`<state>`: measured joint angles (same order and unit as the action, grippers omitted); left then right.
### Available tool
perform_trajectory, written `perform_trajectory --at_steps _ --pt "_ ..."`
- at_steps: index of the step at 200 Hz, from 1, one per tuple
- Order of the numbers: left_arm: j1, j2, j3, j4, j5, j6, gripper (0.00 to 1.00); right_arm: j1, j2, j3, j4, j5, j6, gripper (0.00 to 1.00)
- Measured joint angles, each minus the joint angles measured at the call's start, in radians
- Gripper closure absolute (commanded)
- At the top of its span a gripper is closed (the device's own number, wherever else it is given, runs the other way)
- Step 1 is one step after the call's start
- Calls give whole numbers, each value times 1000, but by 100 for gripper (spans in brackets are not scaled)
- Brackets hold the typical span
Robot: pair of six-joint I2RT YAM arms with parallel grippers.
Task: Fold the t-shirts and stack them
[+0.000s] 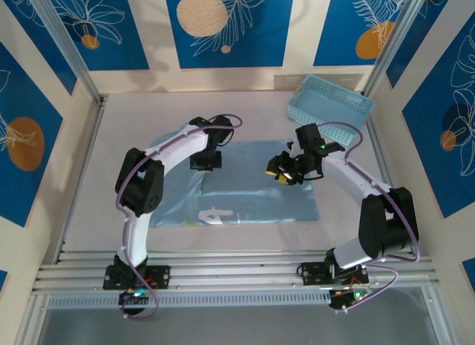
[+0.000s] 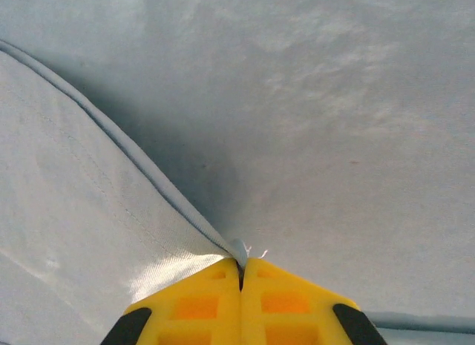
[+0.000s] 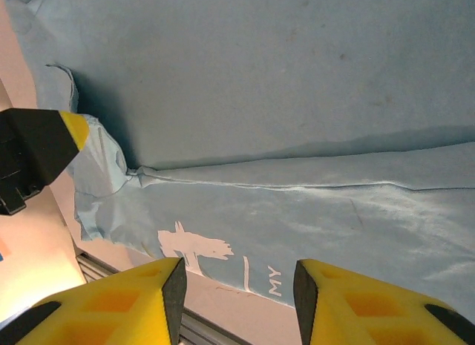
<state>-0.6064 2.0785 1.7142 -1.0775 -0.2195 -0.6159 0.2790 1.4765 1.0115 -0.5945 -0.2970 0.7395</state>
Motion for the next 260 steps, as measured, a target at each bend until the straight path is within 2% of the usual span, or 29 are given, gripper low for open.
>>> perform_trajectory --at_steps 28,36,49,53,62,70,83,99,122,158,173,195,218,260 --pt "-4 18 1 -3 -10 7 99 -2 15 0 0 0 0 52" --pt "-4 25 1 -5 -15 8 85 -2 20 0 0 -2 0 50" --pt "-4 35 1 -10 -26 15 49 -3 29 0 -2 -4 2 47" --pt "-4 37 1 -12 -29 16 41 -3 33 0 -3 -3 5 46" --pt "-4 39 1 -17 -41 14 32 -5 41 0 -10 -3 3 45" --pt "-3 39 1 -24 -53 5 30 -7 46 0 -19 1 3 44" --pt "3 33 0 -40 -72 -6 30 -16 47 0 -41 16 4 44" --pt "16 -2 -28 -42 -82 -25 31 -39 47 0 -77 51 10 49" --pt "61 -142 -161 -37 -73 -71 39 -97 46 -17 -112 89 35 57" --pt "249 -427 -480 6 11 -149 62 -158 62 -57 -159 130 64 66" --pt "330 -487 -601 27 56 -180 66 -162 94 -57 -167 145 71 69" --pt "406 -509 -734 57 121 -207 68 -165 139 -59 -180 167 82 71" --pt "463 -506 -801 84 147 -222 74 -172 169 -66 -191 193 93 71" --pt "580 -449 -807 107 76 -213 75 -208 217 -72 -225 237 98 71"
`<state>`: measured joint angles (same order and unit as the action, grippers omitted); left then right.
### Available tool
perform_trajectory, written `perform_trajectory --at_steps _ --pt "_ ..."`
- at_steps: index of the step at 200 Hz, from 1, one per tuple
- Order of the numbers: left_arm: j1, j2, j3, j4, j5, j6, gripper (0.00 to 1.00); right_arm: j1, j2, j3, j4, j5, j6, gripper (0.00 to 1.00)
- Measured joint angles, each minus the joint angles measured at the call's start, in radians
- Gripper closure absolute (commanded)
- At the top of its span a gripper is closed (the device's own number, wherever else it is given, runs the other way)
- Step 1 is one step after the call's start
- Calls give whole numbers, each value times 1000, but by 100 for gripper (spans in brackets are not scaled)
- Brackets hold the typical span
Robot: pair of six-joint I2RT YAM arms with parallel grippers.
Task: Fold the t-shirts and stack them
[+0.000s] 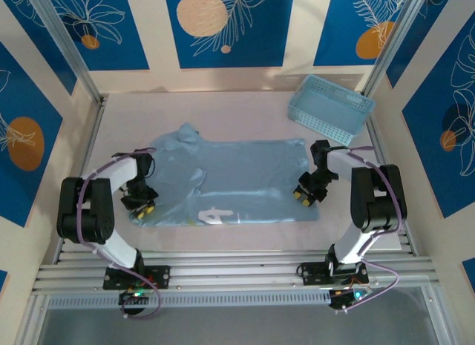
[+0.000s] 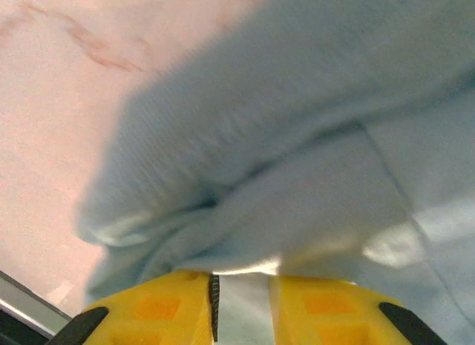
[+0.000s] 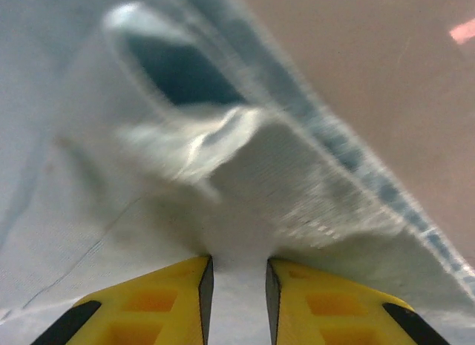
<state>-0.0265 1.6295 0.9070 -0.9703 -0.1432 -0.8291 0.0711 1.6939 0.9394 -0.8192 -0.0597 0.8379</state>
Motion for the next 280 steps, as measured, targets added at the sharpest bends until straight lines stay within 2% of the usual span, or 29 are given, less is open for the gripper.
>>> perform_trajectory --at_steps 23,59,101,123,134,153,182,221,252,280 --pt "37 5 -7 3 -34 3 75 -15 14 7 -11 -18 0 71" --pt "41 1 -25 9 -38 -5 75 -4 31 25 -46 -15 -4 71" --pt "47 -117 -134 -14 -45 -56 75 66 -26 -48 -113 8 0 70" --pt "60 -150 -144 -52 -46 -69 73 92 -56 -85 -148 12 1 67" --pt "62 -156 -121 -75 -47 -78 69 93 -69 -81 -161 23 3 61" --pt "61 -165 -6 -97 -50 -85 61 93 -113 -38 -172 47 3 49" --pt "50 -112 268 -33 -10 -51 57 93 -176 117 -131 82 -22 47" --pt "3 235 721 63 74 60 58 60 -63 360 -52 109 -100 48" --pt "-34 485 951 94 141 109 58 16 51 464 -9 112 -154 48" --pt "-65 637 1089 105 183 161 46 -4 136 514 8 105 -194 48"
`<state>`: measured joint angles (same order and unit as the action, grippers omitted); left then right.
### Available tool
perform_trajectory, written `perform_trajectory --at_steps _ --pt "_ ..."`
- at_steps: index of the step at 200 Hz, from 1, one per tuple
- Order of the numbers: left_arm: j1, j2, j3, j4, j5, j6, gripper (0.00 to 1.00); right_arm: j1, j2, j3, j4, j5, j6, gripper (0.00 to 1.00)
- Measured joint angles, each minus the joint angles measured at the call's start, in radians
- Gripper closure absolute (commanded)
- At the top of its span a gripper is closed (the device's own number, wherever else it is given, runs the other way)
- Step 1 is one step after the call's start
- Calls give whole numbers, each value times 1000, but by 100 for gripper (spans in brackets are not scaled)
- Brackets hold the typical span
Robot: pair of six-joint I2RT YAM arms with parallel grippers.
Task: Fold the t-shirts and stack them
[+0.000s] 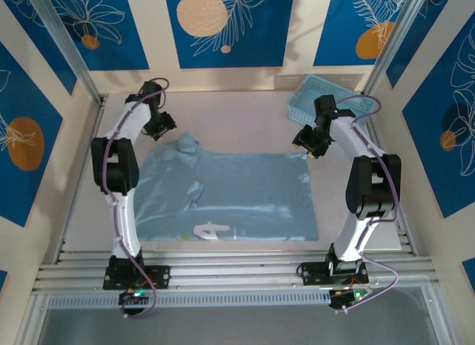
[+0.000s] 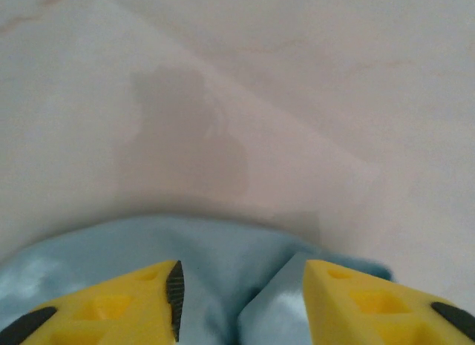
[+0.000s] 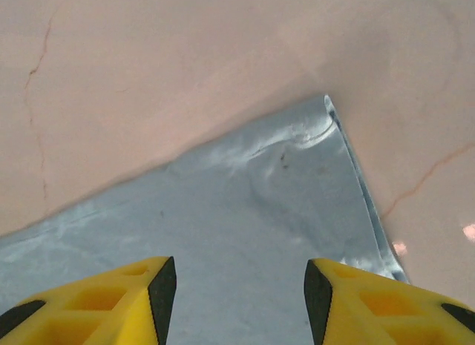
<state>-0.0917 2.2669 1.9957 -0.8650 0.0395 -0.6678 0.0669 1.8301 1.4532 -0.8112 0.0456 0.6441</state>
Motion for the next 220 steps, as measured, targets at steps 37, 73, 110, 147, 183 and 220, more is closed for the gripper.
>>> perform_trajectory --at_steps 37,73,110,147,183,220 --pt "-67 114 150 0 17 72 42 -3 46 14 -10 1 -26 47" --pt "-111 150 194 -64 0 103 45 -10 101 73 -48 46 -29 43" --pt "-116 158 168 -103 -29 120 75 -20 158 107 -66 90 -28 43" --pt "-117 158 164 -116 -51 121 100 -22 235 146 -69 101 -26 49" --pt "-120 146 164 -146 -68 117 100 -21 307 215 -74 104 -27 70" --pt "-123 81 142 -192 -79 89 100 -20 318 235 -87 109 -12 100"
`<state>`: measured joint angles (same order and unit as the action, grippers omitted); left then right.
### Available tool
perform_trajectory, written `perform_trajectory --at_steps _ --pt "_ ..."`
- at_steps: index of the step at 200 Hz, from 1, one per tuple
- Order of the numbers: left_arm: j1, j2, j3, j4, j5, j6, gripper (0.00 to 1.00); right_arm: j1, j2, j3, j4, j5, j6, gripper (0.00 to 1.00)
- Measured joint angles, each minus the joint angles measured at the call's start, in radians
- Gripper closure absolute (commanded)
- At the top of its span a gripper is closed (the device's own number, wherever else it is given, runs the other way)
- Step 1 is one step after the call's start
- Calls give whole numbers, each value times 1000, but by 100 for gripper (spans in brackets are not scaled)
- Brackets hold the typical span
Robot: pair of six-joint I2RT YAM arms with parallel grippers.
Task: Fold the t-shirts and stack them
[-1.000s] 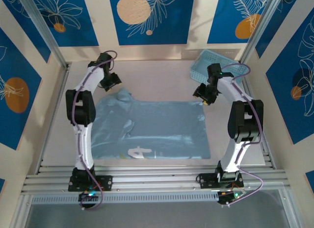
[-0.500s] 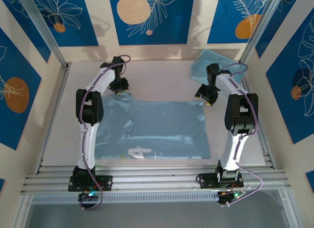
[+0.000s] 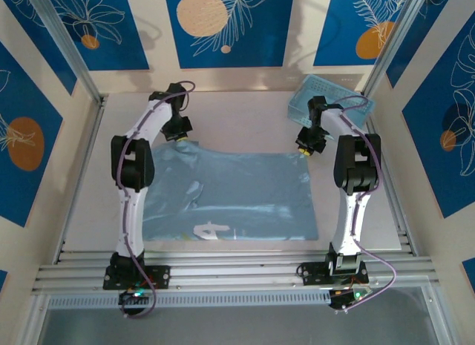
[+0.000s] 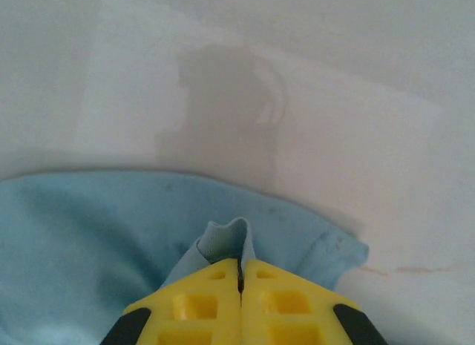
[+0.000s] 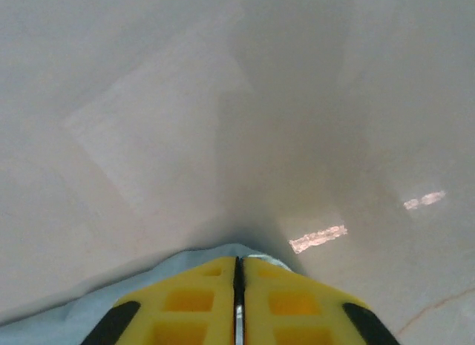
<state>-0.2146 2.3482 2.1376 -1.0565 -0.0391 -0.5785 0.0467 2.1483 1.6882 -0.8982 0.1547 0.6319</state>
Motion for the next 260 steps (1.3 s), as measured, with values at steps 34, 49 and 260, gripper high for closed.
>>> perform_trajectory --at_steps 34,49,260 --pt "-11 -113 -77 -42 -16 -62 100 8 -7 0 -10 8 -1 100" --pt "-19 -185 -159 -50 -21 -107 100 15 -26 -1 -15 15 0 100" --pt "-177 -1174 -1303 12 14 -884 100 59 -741 -675 -58 25 171 100"
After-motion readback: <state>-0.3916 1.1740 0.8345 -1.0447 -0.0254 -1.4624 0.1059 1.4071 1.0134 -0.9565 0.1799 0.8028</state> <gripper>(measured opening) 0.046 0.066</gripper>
